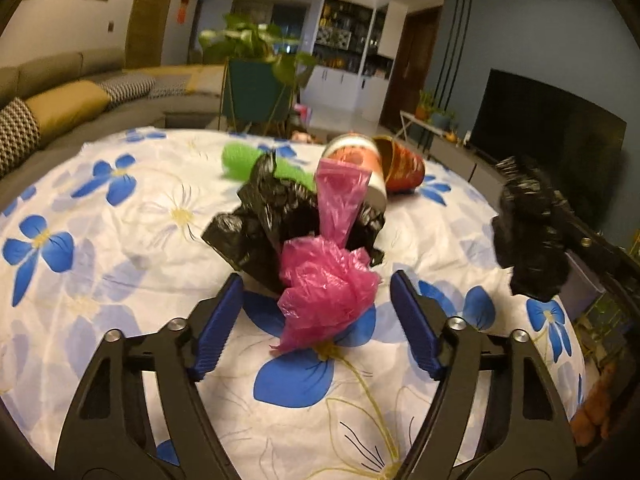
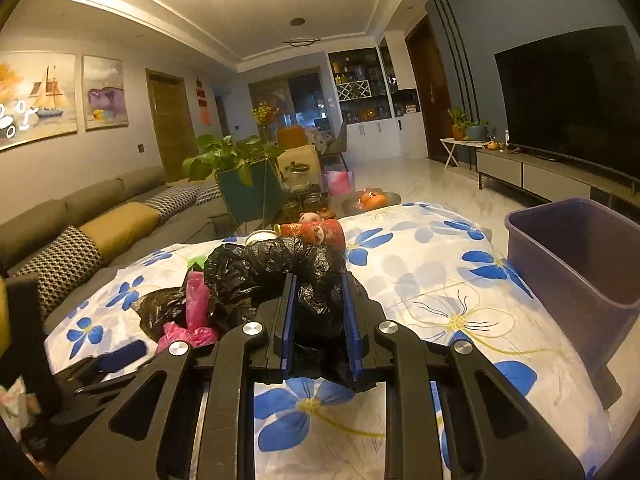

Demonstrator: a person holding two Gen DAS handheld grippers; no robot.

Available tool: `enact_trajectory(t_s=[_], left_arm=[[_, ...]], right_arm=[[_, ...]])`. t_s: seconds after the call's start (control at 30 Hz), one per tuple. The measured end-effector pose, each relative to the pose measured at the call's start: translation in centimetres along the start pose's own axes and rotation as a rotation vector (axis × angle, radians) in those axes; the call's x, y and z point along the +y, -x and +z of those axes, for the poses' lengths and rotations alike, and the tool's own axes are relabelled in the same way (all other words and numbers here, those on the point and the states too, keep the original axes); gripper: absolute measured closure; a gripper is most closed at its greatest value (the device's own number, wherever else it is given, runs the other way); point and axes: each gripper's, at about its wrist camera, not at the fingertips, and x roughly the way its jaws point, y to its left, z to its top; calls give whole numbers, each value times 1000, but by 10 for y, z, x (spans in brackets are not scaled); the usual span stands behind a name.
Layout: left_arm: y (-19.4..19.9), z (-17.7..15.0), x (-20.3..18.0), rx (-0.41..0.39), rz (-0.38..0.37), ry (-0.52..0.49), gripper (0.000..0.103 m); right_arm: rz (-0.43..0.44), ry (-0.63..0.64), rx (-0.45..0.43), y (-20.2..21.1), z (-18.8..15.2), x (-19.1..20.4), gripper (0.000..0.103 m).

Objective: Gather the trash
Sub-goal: 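Grasp the pink plastic bag with the left tool while the right tool grasps the black plastic bag, then carry the pink bag and black bag over the grey bin and release both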

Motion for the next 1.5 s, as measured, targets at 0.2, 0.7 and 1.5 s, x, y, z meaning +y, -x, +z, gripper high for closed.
enact_trajectory(t_s=[0.2,0.7,1.5], left_arm=[[-11,-5,5,59,-8,13,62],[54,-27,-6,-28,-86,-10,76],[118,23,-103,-222,-172,-151,76]], right_arm=[[9,0,-6,9,-1,-2,80],[-1,-5,5,27,-10,-10,80],[-109,10,-114,94,21,-44,80]])
